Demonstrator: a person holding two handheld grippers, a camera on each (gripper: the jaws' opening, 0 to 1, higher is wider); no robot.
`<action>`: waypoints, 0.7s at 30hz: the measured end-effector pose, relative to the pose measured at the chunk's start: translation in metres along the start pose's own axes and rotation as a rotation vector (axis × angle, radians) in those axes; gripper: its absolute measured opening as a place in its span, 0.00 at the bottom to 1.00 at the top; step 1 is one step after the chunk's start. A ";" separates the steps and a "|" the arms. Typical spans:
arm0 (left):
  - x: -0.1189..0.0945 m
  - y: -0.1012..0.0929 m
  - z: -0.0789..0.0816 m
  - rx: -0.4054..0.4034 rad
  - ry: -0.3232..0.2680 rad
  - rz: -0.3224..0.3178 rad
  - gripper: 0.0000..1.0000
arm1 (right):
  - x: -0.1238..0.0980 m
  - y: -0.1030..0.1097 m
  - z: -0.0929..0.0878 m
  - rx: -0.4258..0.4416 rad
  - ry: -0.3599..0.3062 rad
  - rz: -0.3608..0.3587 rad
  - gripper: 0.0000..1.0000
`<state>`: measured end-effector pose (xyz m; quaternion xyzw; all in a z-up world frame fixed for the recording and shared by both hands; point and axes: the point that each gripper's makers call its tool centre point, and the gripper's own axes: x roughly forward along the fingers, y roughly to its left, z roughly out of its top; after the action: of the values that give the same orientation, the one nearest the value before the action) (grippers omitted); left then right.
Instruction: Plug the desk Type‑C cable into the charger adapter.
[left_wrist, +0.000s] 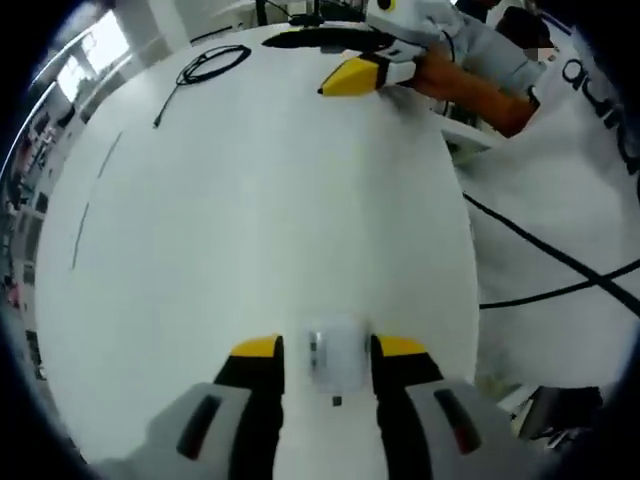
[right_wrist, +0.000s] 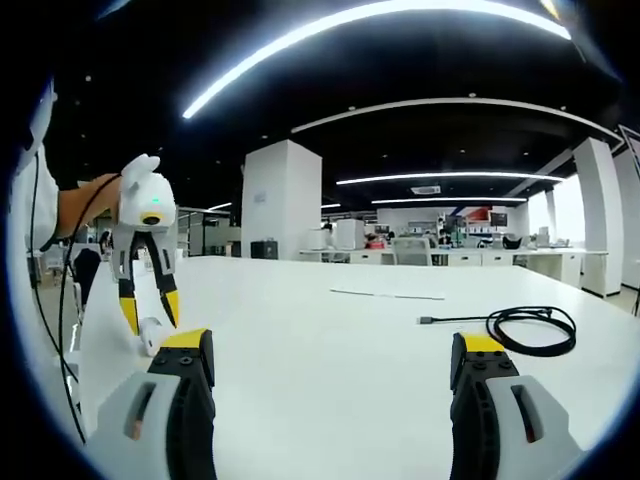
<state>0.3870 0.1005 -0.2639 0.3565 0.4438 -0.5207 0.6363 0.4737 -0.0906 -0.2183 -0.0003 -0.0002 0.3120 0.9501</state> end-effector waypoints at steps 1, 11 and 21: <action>-0.003 0.002 0.000 -0.004 -0.011 0.000 0.33 | 0.000 0.000 0.001 0.004 -0.005 0.003 1.00; -0.022 0.017 0.014 -0.134 -0.257 0.028 0.38 | 0.000 0.002 0.001 0.010 -0.009 0.009 1.00; -0.048 0.049 0.023 -0.213 -0.545 0.203 0.48 | 0.002 0.008 0.001 0.000 -0.005 0.023 1.00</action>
<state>0.4360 0.1056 -0.2116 0.1776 0.2712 -0.4815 0.8143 0.4704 -0.0829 -0.2172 0.0004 -0.0026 0.3228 0.9465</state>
